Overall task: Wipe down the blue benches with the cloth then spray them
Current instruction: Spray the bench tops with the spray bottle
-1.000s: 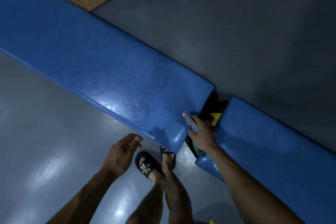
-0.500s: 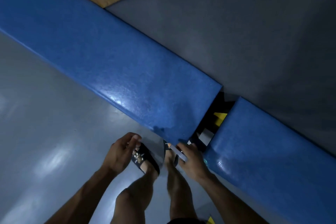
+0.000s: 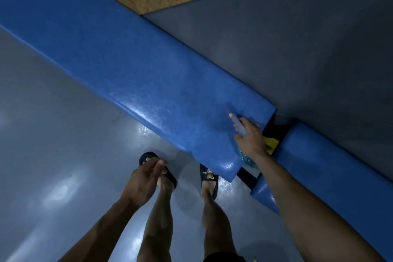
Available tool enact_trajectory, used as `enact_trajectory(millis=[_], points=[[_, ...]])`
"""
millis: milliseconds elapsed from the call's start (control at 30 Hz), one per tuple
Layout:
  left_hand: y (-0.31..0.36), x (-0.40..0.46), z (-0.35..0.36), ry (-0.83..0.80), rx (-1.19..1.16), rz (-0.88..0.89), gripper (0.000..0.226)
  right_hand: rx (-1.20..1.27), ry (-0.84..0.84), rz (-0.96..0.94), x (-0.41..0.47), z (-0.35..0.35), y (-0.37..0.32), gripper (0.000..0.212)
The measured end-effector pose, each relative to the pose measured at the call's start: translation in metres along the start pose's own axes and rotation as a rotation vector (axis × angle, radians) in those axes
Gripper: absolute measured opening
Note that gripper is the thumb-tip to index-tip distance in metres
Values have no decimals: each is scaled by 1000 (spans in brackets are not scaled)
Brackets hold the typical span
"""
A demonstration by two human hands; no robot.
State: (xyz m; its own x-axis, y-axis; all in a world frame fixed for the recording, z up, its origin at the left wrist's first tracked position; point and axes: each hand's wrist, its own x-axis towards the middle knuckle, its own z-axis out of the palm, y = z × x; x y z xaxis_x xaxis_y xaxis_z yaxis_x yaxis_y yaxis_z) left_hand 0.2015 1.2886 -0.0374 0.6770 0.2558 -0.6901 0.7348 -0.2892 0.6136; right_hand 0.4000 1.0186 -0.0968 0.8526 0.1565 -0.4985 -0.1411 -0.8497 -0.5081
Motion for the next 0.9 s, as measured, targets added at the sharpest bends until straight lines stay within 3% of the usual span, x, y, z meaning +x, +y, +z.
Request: enact_trajectory(millis=[133,367,500,667,900], points=[[-2,11,-21,-24,8,42,30,2,35,121,7,0,-17,34],[-4,21,-57,-69,-1,66,31,-203,-244,-40,-63,60,-52,45],[-15,27,-77,-90,20,42,29,-164,-300,-41,-90,94,-59,42],[-27,38,-102,-91,4,8,27,-224,-179,26,-73,89,-80,33],[-25,47,-132,-88,13,43,26,16,127,238,16,34,-88,60]])
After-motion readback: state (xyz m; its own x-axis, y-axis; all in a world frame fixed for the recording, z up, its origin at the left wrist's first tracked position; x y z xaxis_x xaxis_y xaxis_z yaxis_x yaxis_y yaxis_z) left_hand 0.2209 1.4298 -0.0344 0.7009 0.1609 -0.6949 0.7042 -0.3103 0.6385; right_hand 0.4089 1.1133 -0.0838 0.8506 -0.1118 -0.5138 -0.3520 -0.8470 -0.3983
